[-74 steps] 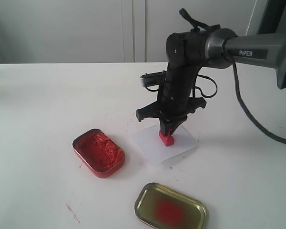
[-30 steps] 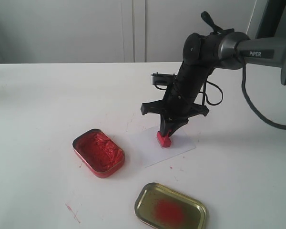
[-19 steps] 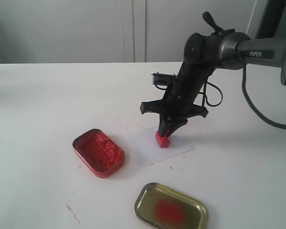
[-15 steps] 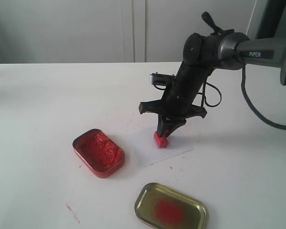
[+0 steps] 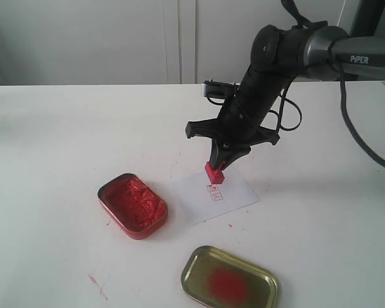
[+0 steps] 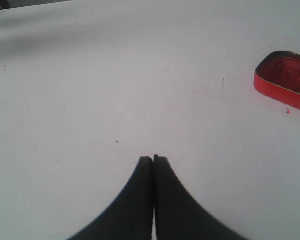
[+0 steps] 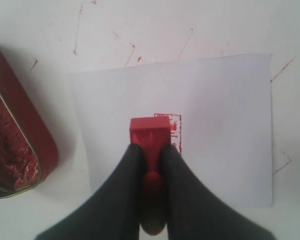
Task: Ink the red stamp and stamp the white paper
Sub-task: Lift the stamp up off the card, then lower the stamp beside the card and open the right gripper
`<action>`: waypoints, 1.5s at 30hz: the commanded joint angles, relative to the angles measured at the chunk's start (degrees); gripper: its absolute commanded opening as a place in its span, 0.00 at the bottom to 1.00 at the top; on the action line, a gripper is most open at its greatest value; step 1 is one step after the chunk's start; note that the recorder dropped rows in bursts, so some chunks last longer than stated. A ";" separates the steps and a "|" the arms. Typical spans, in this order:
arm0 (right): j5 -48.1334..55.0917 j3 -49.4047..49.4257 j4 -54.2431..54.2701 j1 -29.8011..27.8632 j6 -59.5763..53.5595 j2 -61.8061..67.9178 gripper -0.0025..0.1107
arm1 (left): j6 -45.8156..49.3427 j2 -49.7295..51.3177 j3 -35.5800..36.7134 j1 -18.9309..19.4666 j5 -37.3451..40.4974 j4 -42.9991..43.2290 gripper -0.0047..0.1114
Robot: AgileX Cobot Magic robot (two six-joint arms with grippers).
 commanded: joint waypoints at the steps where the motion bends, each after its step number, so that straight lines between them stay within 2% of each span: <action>1: -0.51 0.18 0.51 -0.45 -0.69 -0.92 0.02 | 0.00 -0.28 0.23 0.07 -0.25 -0.31 0.04; 6: -1.72 0.18 1.13 -0.45 -0.69 -0.92 0.02 | 0.00 -0.28 0.23 0.07 -0.25 -0.31 0.04; 11: -6.56 0.18 9.33 -0.45 -3.63 -0.68 0.02 | 0.00 -0.28 0.23 0.07 -0.25 -0.31 0.04; 19: -11.99 0.18 15.87 -0.45 -5.68 0.09 0.02 | 0.00 -0.28 0.23 0.07 -0.25 -0.31 0.04; 22: -13.78 0.18 23.53 -0.95 -7.60 2.38 0.02 | 0.00 -0.28 0.23 0.07 -0.25 -0.31 0.04; 24: -13.78 0.18 29.75 -1.82 -11.05 4.03 0.02 | 0.00 -0.28 0.23 0.07 -0.25 -0.31 0.04; 29: -13.74 0.18 35.77 -4.04 -13.85 5.88 0.02 | 0.00 -0.28 0.23 0.07 -0.25 -0.31 0.04; 39: -14.27 0.18 39.25 -6.36 -14.59 8.81 0.02 | 0.00 -0.28 0.23 0.07 -0.25 -0.31 0.04; 45: -14.54 0.18 45.44 -6.36 -15.29 11.28 0.02 | 0.00 -0.28 0.23 0.07 -0.25 -0.31 0.04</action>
